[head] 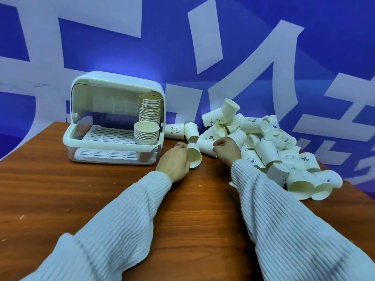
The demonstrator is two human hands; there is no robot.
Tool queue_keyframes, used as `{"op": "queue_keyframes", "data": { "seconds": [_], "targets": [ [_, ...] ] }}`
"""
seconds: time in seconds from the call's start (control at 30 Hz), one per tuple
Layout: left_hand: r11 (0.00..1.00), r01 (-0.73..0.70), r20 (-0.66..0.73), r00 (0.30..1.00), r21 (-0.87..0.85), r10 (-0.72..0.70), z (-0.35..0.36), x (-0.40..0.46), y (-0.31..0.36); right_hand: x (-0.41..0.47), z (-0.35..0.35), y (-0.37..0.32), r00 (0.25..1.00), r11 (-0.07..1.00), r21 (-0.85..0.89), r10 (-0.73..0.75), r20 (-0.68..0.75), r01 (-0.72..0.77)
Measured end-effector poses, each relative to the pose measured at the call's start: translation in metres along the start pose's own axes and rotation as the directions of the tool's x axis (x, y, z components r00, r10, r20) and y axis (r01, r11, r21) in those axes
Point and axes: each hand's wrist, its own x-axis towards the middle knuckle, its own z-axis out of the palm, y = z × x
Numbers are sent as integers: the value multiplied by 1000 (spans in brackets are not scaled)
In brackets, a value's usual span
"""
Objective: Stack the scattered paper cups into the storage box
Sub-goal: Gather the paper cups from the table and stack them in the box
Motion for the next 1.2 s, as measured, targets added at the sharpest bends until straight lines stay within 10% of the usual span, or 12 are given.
{"op": "queue_keyframes", "data": {
  "seconds": [0.43, 0.7, 1.07, 1.2],
  "targets": [
    [981, 38, -332, 938, -193, -101, -73, -51, 7, -25, 15, -24, 959, 964, 93, -234, -159, 251],
    [920, 83, -632, 702, -384, -327, -148, -54, -29, -62, 13, -118, 821, 763, 313, -481, -309, 565],
    [901, 84, -632, 685, -426, -362, -144, -51, -53, -64, 62, -147, 693, 705, -85, -658, 293, 705],
    [893, 97, -605, 702, -440, -375, -141, -45, -57, -71, 64, -138, 681, 689, -95, -669, 298, 719]
  ]
}}
